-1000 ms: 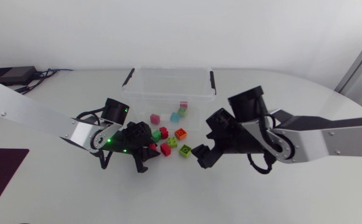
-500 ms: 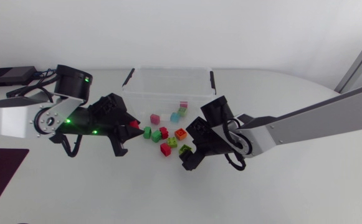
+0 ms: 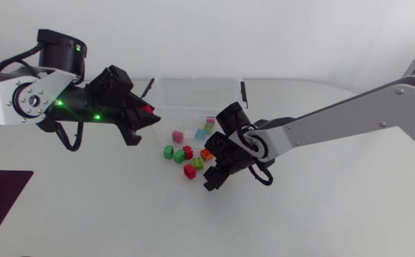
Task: Pick up the duplo bricks and place them in the container
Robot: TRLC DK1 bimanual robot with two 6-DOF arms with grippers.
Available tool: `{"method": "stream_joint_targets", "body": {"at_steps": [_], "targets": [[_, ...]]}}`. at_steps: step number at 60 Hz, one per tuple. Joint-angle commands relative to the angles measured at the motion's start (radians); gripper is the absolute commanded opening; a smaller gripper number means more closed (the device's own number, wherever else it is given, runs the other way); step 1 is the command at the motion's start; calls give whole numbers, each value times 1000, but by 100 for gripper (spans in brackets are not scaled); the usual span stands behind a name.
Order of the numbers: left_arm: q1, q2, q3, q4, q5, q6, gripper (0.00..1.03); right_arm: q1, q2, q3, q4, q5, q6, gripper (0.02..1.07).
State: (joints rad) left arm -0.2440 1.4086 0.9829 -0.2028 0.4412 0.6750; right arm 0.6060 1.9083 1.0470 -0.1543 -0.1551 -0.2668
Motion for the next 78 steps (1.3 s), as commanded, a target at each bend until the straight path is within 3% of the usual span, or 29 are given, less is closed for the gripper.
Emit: {"method": "stream_joint_targets", "body": {"at_steps": [1, 9, 19, 28, 47, 52, 53, 56, 61, 78], "targets": [[-1, 12, 63, -1, 13, -41, 24, -3, 44, 10, -17, 5, -20, 54], [-6, 56, 123, 46, 11, -109, 24, -8, 41, 8, -17, 2, -17, 34], [-8, 147, 200, 148, -25, -216, 24, -28, -57, -28, -33, -4, -17, 28], [-11, 245, 255, 253, -81, -298, 24, -51, -189, -42, -82, -4, -17, 28], [-26, 434, 341, 359, -173, -365, 26, -94, -350, 28, -206, -6, -22, 28], [-24, 478, 373, 359, -187, -387, 41, -112, -373, 62, -232, -8, -22, 28], [-24, 486, 376, 359, -190, -388, 52, -117, -380, 74, -235, -11, -22, 28], [-26, 487, 373, 361, -196, -390, 73, -126, -387, 100, -243, -12, -22, 28], [-23, 469, 356, 361, -202, -397, 90, -144, -390, 142, -255, -21, -18, 28], [66, 202, 120, 355, -203, -423, 98, -172, -321, 304, -260, -24, -2, 28]]}}
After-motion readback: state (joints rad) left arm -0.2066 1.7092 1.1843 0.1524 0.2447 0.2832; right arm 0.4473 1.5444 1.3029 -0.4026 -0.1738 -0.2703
